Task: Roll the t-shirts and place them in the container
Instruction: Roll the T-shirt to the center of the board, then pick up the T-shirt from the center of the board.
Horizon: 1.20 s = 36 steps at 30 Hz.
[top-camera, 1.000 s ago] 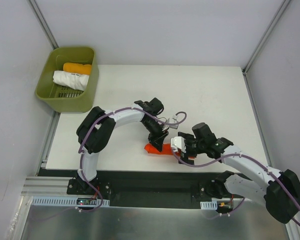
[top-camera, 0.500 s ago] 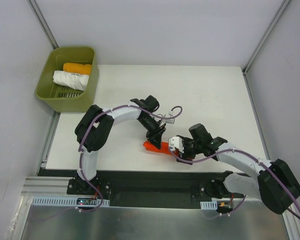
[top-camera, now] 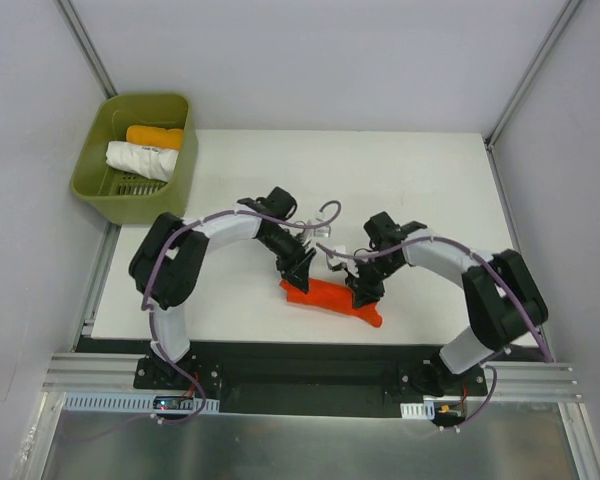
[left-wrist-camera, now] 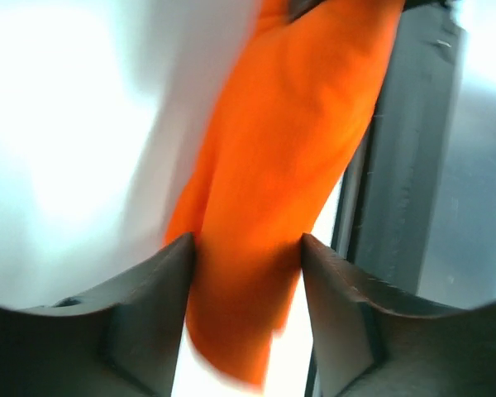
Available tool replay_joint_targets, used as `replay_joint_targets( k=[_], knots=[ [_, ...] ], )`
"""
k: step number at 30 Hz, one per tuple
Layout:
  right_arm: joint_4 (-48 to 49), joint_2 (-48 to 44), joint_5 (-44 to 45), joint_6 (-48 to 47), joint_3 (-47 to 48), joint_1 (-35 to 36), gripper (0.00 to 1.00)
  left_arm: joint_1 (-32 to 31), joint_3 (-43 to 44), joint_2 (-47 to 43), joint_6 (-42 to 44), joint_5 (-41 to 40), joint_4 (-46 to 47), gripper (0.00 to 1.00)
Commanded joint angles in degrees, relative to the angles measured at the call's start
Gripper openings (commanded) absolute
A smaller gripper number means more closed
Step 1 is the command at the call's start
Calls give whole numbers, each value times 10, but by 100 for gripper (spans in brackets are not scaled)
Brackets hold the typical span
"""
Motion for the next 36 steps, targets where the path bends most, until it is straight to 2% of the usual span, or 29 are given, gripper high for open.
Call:
replay_joint_targets(
  k=[1,2,3,4,6,9,10,11,15,17,20,23,30,36],
  knots=[
    [-223,125,-87,-74,109,-33,16,77,-37,-133,-72,-125,18,57],
    [-254,150,-93,-93,137,-39,16,86,-53,-177,-71,-137,19,74],
    [-285,179,-99,-101,186,-50,16,93,-58,-200,-66,-145,19,81],
    [-336,203,-110,-107,209,-56,15,95,-63,-224,-60,-148,18,81],
    [-378,257,-117,-112,250,-73,15,83,-66,-286,-42,-163,19,81],
    [-394,296,-118,-98,270,-86,15,-33,-85,-341,53,-282,28,83],
    [-397,304,-122,-93,276,-88,15,-96,-115,-359,76,-309,63,83],
    [-404,319,-124,-91,283,-90,15,-119,-131,-364,97,-366,86,84],
    [-467,383,-139,-72,338,-97,15,-211,-179,-351,124,-477,200,85],
    [-467,397,-137,-52,347,-101,15,-252,-211,-344,160,-525,282,88],
    [-467,409,-140,-34,360,-104,15,-273,-231,-314,188,-544,352,89],
    [-469,423,-137,-18,372,-105,15,-276,-223,-275,194,-542,369,89],
    [-476,442,-140,0,392,-105,15,-275,-194,-184,184,-528,383,89],
    [-478,442,-141,-5,390,-105,15,-276,-163,-133,153,-500,354,86]
  ],
)
